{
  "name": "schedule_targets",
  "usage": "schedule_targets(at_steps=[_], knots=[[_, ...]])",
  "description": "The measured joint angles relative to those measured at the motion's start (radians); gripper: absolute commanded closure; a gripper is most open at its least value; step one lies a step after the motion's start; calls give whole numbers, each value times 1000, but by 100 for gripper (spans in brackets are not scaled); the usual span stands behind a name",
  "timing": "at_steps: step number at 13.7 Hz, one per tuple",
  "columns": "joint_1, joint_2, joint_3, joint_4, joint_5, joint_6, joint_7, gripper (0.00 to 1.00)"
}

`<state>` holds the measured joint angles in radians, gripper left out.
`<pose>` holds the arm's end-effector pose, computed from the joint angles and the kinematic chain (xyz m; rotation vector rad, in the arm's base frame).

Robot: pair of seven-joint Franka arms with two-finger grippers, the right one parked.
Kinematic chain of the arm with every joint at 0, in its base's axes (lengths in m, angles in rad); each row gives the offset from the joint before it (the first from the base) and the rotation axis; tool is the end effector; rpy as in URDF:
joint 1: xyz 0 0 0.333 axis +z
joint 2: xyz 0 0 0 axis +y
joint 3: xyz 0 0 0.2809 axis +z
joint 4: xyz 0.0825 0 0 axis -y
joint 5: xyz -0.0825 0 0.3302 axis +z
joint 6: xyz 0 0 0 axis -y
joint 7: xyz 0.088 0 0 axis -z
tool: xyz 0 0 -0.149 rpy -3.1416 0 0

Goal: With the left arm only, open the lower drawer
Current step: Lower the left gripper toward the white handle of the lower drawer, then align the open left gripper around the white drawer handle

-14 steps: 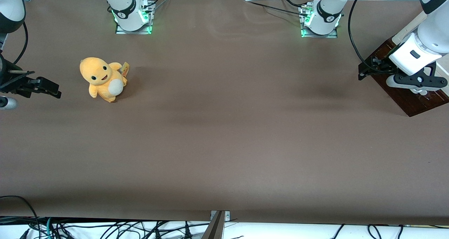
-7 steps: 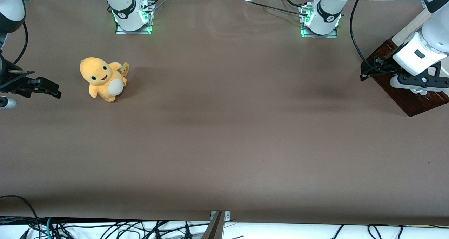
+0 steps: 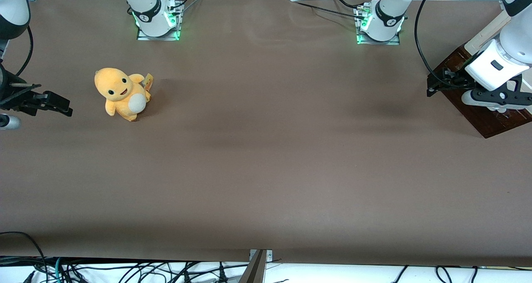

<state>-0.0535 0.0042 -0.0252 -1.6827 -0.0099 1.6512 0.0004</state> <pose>0.5022 -0.0410 0.5052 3.1301 -0.1223 -0.0565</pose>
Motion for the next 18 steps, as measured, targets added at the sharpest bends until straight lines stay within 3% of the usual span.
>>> schedule_targets(at_steps=[12, 15, 18], knots=[[-10, 64, 0, 18, 6, -32, 0, 0], [-10, 72, 0, 19, 84, -174, 0, 0], [-10, 89, -1, 19, 229, -278, -5, 0]])
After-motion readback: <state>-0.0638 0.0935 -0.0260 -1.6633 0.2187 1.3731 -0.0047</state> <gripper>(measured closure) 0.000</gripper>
